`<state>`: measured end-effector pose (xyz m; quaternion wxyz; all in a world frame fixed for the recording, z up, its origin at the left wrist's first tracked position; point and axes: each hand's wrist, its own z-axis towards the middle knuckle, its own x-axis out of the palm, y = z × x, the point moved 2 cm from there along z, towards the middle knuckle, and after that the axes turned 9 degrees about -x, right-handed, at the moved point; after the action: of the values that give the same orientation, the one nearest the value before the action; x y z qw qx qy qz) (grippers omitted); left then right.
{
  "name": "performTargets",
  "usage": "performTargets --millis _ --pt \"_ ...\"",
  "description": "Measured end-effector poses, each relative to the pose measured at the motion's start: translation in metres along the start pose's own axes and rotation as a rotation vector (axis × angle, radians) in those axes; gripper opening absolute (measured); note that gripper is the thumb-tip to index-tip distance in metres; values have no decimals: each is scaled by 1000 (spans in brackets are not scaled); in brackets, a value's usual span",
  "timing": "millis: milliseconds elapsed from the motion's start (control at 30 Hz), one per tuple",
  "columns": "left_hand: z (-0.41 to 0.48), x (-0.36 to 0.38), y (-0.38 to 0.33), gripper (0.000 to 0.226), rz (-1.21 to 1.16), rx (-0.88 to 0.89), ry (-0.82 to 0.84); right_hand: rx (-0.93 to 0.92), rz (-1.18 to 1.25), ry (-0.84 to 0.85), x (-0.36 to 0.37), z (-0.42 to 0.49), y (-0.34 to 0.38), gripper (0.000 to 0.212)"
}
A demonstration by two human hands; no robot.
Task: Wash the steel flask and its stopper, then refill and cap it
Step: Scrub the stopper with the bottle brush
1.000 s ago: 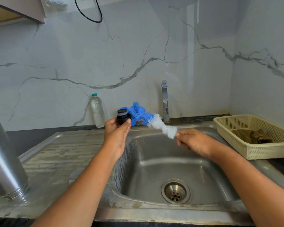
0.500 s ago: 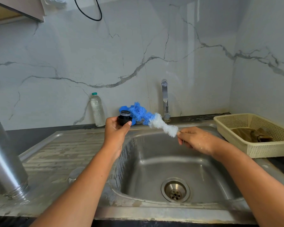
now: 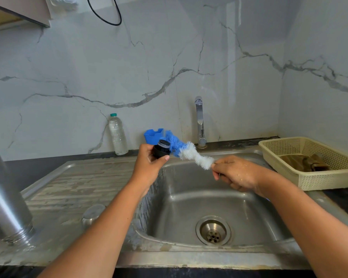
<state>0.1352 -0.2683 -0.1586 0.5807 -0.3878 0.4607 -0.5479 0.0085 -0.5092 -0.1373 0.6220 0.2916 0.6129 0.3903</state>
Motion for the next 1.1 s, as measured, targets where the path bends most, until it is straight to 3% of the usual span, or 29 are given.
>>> performTargets --millis 233,433,633,867,1100 --pt "1 -13 -8 36 -44 5 -145 -13 96 51 -5 -7 7 25" --pt "-6 7 -2 36 94 -37 189 32 111 16 -1 0 -3 26" --pt "-8 6 -15 24 -485 -207 213 58 161 -54 -9 3 -10 27" --pt "-6 -1 -18 38 -763 -368 144 -6 234 -65 -5 6 -5 19" --pt "-4 -7 -15 28 -895 -462 -12 -26 193 63 4 2 -1 23"
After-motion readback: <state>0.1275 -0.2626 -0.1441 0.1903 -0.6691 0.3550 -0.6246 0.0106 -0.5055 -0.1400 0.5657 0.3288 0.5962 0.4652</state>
